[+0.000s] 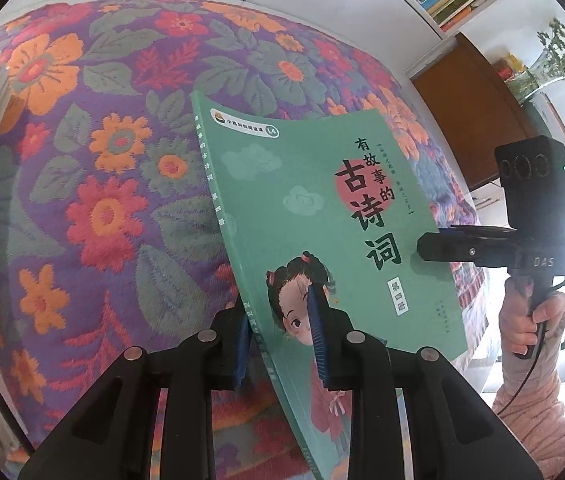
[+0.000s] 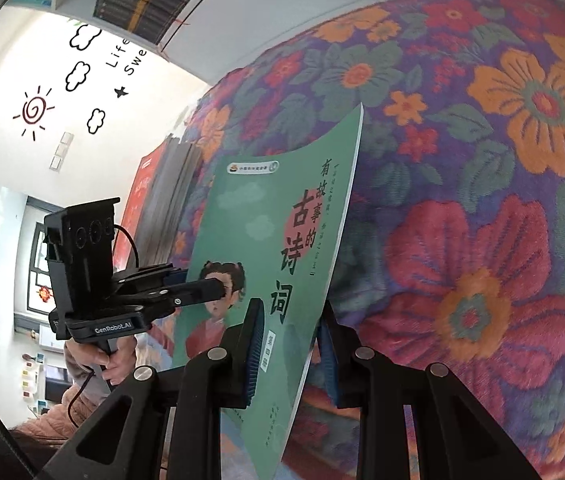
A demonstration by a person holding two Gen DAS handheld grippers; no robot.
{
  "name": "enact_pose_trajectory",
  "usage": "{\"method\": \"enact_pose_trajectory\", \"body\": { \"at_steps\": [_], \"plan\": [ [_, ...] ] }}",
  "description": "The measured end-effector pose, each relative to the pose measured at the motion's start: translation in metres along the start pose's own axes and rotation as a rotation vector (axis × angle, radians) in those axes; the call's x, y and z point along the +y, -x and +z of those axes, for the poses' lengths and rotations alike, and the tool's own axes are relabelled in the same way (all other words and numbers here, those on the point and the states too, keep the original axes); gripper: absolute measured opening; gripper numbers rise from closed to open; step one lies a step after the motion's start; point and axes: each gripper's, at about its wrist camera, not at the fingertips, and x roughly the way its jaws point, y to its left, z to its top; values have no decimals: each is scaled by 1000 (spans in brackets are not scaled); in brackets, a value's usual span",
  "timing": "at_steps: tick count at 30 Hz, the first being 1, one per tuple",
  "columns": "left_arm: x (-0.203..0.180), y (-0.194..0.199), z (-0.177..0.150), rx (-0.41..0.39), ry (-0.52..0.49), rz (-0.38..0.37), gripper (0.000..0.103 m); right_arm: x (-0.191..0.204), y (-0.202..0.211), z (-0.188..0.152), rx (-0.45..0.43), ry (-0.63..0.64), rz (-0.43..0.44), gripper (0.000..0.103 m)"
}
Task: Organize books
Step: 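Close both grippers on the green book's edge and lift it upright, then carry the green book with both grippers toward the standing red book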
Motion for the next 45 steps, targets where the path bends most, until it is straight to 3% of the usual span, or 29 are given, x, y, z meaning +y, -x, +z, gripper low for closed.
{"method": "enact_pose_trajectory", "body": {
  "at_steps": [10, 21, 31, 35, 45],
  "plan": [
    [4, 51, 1, -88, -30, 16, 23, 46, 5, 8, -21, 66, -26, 26],
    [36, 131, 16, -192, -31, 116, 24, 122, -19, 40, 0, 191, 2, 26],
    [107, 205, 15, -328, 17, 240, 24, 200, -84, 84, 17, 345, 67, 26],
    [131, 209, 6, -354, 15, 306, 24, 226, -113, 91, -1, 419, 56, 26],
    [188, 202, 2, -356, 105, 273, 24, 245, -156, 99, -25, 439, 64, 26]
  ]
}}
